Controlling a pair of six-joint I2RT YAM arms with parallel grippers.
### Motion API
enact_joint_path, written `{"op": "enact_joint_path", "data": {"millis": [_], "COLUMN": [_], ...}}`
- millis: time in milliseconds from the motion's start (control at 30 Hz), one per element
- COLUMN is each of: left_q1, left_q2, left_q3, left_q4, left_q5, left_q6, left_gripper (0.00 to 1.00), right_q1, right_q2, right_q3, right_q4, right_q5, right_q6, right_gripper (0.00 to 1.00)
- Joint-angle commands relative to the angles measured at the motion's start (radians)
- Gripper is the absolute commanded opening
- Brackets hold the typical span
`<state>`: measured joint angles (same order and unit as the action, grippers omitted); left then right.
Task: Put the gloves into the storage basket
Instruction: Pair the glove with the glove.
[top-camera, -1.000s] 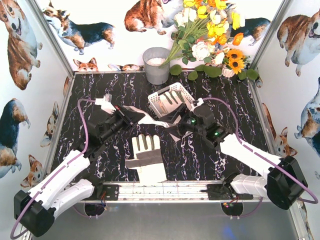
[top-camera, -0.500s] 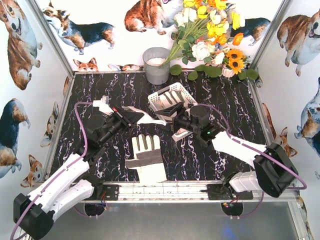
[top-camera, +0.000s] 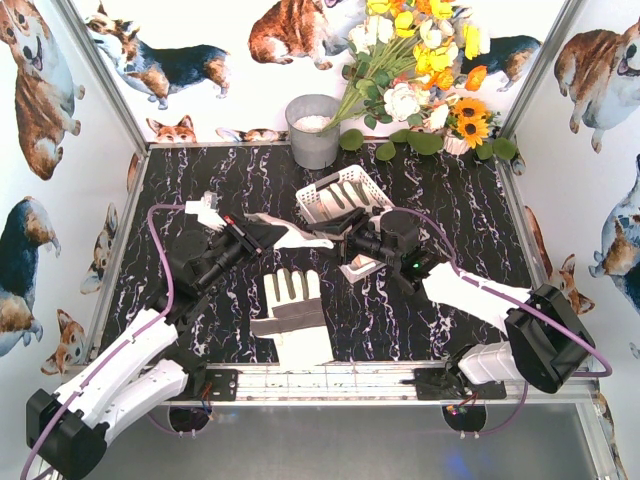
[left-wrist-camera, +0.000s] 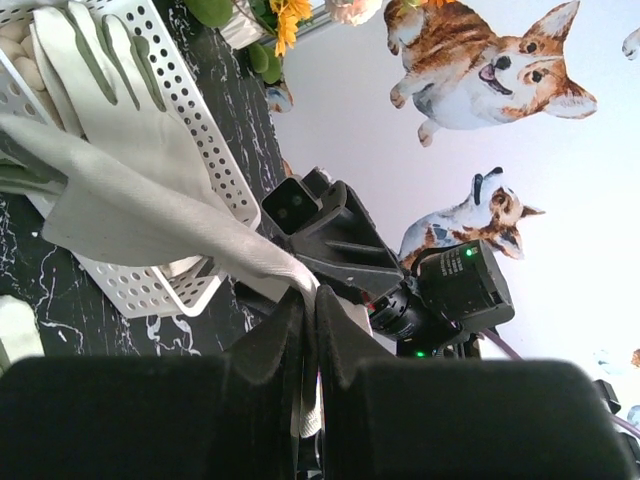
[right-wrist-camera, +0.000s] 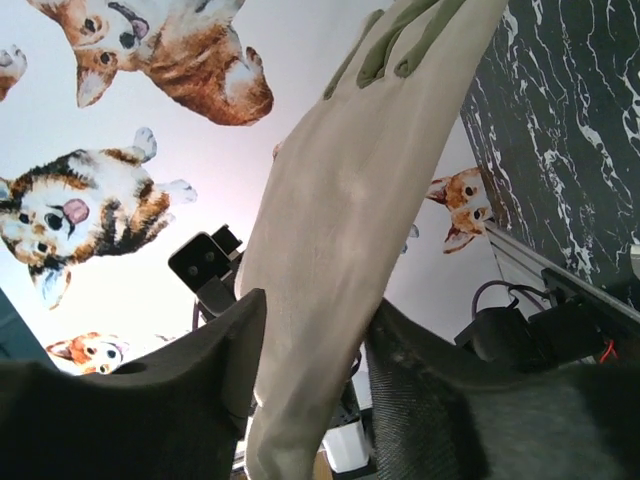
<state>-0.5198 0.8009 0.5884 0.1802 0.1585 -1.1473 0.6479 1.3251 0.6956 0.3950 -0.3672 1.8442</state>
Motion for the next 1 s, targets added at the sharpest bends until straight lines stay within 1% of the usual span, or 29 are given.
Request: {"op": "enact_joint_path", "data": {"millis": [0, 100, 200, 267, 333, 367, 433, 467, 567, 633, 700, 767, 867, 967], "left_q1": [-0.008, -0.008, -0.008, -0.008, -0.008, -0.008, -0.008, -0.008, -0.008, -0.007, -0.008, -0.008, -0.008, -0.006], "left_q2": [-0.022, -0.027, -0.034, -0.036, -0.033, -0.026, 0.004, 0.024, 0.07, 0.074, 0.08, 0.091, 0.089, 0.06], "left_q3": [-0.009, -0.01, -0.008, -0.006, -0.012, -0.021, -0.039, -0.04, -0.019, -0.007, -0.001, -0.007, -0.019, -0.011], "left_q4": [-0.018, -0.04, -0.08, -0.127, -0.174, -0.193, -0.194, -0.191, -0.232, -0.27, -0.303, -0.314, -0.321, -0.336], "left_q5": [0.018, 0.021, 0.012, -0.006, -0.027, -0.037, -0.031, -0.022, -0.041, -0.077, -0.093, -0.076, -0.062, -0.099], "left_q6": [0.017, 0.018, 0.027, 0.039, 0.063, 0.071, 0.083, 0.09, 0.144, 0.184, 0.21, 0.215, 0.23, 0.263], "left_gripper": [0.0, 0.0, 0.0, 0.0, 0.0, 0.0, 0.0, 0.0, 0.0, 0.0, 0.0, 0.0, 0.0, 0.0], "right_q1": [0.002, 0.001, 0.0, -0.001, -0.001, 0.0, 0.002, 0.005, 0.016, 0.026, 0.036, 0.047, 0.074, 0.102], "right_q2": [-0.011, -0.005, 0.009, 0.02, 0.033, 0.042, 0.061, 0.069, 0.072, 0.078, 0.094, 0.114, 0.128, 0.138], "right_q3": [0.018, 0.019, 0.028, 0.04, 0.063, 0.087, 0.135, 0.146, 0.164, 0.196, 0.229, 0.247, 0.242, 0.246], "right_q4": [0.097, 0.091, 0.085, 0.064, 0.032, -0.013, -0.11, -0.126, -0.178, -0.271, -0.368, -0.428, -0.44, -0.429], "right_q5": [-0.005, 0.003, 0.005, 0.007, 0.008, 0.001, -0.024, -0.032, -0.027, -0.011, -0.001, -0.003, 0.0, 0.026], "right_q6": [0.014, -0.007, -0.057, -0.124, -0.271, -0.374, -0.549, -0.615, -0.752, -0.843, -0.917, -0.964, -1.001, -1.021], "right_gripper": [0.38, 0.2, 0.07, 0.01, 0.0, 0.0, 0.0, 0.0, 0.0, 0.0, 0.0, 0.0, 0.0, 0.0]}}
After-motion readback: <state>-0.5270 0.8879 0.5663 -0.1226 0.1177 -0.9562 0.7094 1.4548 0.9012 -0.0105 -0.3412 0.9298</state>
